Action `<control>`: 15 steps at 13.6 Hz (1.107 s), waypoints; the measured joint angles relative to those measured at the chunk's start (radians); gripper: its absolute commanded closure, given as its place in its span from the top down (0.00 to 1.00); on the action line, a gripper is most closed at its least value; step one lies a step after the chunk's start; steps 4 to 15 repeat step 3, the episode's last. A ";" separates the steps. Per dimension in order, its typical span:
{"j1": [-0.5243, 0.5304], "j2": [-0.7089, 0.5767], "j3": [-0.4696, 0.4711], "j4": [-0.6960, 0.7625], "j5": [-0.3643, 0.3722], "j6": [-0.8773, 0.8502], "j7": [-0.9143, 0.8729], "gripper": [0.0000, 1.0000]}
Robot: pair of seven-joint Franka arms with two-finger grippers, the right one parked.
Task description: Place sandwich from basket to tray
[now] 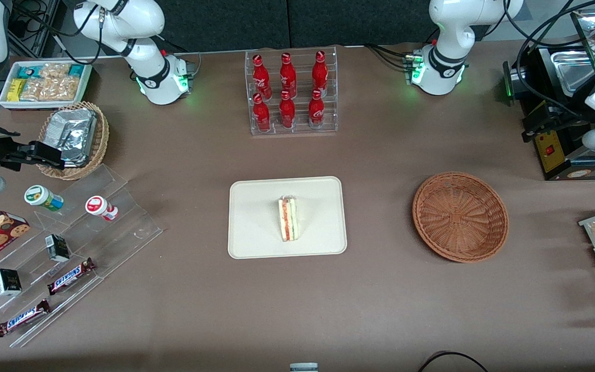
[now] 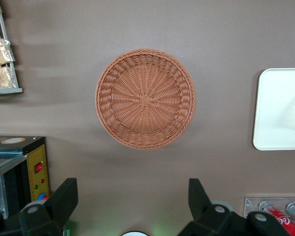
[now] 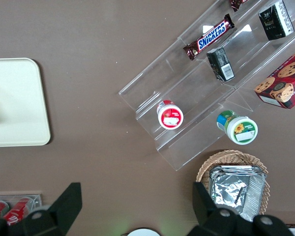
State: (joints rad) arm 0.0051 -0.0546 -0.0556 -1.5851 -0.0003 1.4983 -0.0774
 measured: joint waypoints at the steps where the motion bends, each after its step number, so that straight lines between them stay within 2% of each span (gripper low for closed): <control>1: 0.000 0.000 0.000 0.000 0.000 -0.001 0.000 1.00; 15: 0.000 0.000 0.000 0.000 0.000 -0.009 0.000 1.00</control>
